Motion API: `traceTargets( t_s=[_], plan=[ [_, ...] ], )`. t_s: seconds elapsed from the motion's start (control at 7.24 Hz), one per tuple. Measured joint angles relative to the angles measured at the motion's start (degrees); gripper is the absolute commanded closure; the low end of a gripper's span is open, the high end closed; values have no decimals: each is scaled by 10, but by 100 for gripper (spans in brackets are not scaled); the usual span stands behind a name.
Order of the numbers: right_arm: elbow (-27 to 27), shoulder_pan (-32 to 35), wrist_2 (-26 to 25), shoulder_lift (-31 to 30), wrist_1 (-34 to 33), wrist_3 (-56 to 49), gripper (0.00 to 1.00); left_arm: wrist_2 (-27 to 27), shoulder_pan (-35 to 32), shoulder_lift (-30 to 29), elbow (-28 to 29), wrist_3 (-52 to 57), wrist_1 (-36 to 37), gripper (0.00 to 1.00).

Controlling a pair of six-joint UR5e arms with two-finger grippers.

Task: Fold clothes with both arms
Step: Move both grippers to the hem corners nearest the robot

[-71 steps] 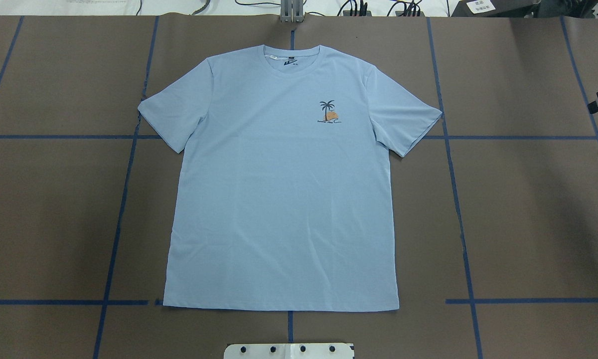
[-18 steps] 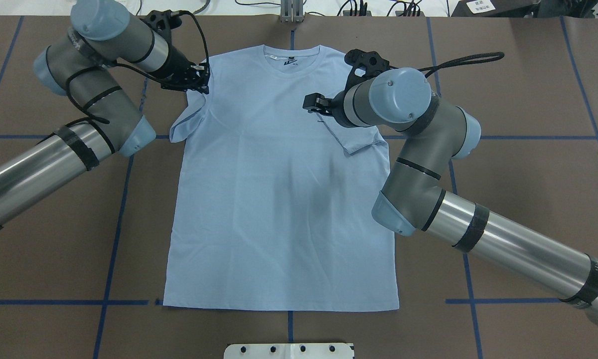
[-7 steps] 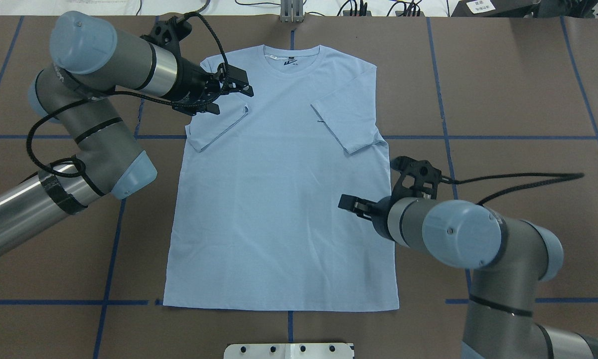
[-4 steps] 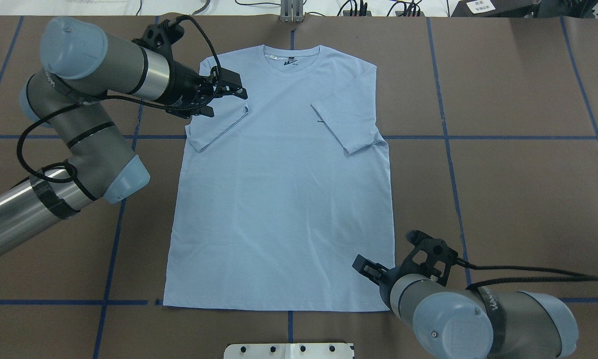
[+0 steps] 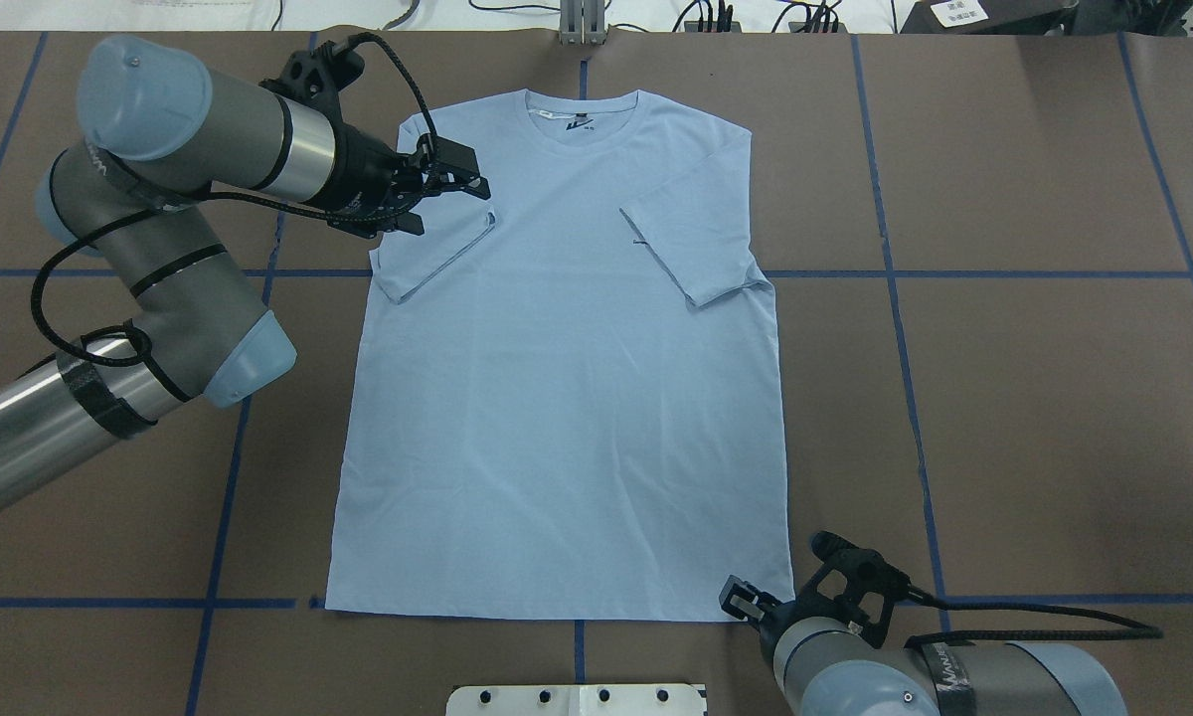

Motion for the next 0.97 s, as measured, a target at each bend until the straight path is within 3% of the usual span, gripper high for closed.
traceTargets(
  t_s=[0.28,0.97],
  plan=[
    [-4,-1,4,-1,-1,1,100,0,0,-1,0,-1,0,1],
    [17,0,6,-15,-11,0,100,2,3,0,-7,-21,4,1]
  ],
)
